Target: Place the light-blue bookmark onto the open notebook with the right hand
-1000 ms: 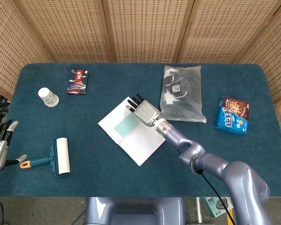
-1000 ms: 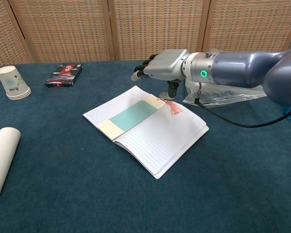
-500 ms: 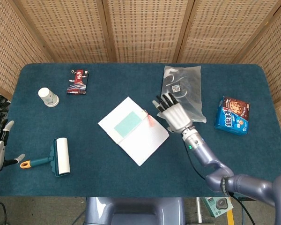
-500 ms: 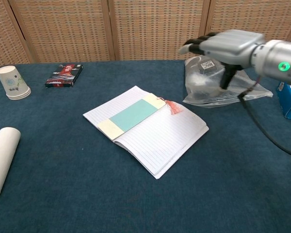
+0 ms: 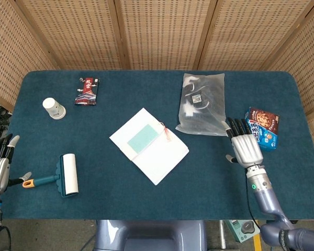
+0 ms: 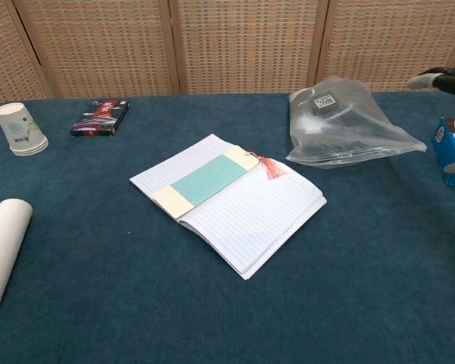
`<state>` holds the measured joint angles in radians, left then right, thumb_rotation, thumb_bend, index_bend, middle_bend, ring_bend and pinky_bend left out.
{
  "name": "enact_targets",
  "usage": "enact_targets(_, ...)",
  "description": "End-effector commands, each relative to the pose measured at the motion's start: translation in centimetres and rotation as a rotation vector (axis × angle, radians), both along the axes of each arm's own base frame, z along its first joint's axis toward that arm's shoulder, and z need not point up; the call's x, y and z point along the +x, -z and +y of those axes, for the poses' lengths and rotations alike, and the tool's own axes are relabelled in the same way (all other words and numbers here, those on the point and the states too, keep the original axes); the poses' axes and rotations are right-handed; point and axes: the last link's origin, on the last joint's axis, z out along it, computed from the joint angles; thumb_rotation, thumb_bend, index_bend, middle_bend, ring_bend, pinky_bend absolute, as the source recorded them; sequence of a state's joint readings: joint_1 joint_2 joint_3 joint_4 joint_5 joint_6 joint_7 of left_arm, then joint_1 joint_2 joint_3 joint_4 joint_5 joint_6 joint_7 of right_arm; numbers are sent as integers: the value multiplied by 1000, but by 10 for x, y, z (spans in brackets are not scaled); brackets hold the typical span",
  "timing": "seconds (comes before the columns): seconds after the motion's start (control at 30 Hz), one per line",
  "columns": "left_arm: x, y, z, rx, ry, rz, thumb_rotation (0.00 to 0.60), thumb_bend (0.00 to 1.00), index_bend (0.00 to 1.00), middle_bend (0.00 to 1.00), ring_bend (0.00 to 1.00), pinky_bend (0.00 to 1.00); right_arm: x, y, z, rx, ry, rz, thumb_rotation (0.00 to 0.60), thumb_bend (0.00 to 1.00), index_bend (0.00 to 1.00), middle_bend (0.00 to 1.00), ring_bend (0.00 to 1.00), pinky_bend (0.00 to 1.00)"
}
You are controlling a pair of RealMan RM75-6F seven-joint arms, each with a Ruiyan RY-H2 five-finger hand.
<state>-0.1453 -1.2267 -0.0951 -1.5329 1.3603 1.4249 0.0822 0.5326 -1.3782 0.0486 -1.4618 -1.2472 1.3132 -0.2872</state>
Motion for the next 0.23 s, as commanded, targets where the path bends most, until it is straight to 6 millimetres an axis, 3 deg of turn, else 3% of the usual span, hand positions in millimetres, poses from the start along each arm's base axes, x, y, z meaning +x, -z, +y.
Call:
enact_targets(0.03,1,0,-1,6,5,-1,600,122,0,0,0,0,-25,-6,31,-12,32,-24,600,260,0,0,0,0)
enact_targets(0.23,3,2,-6,13,23,-3,600,122,0,0,0,0,-52,-16,68,-49,78,-60,600,258,0,0,0,0)
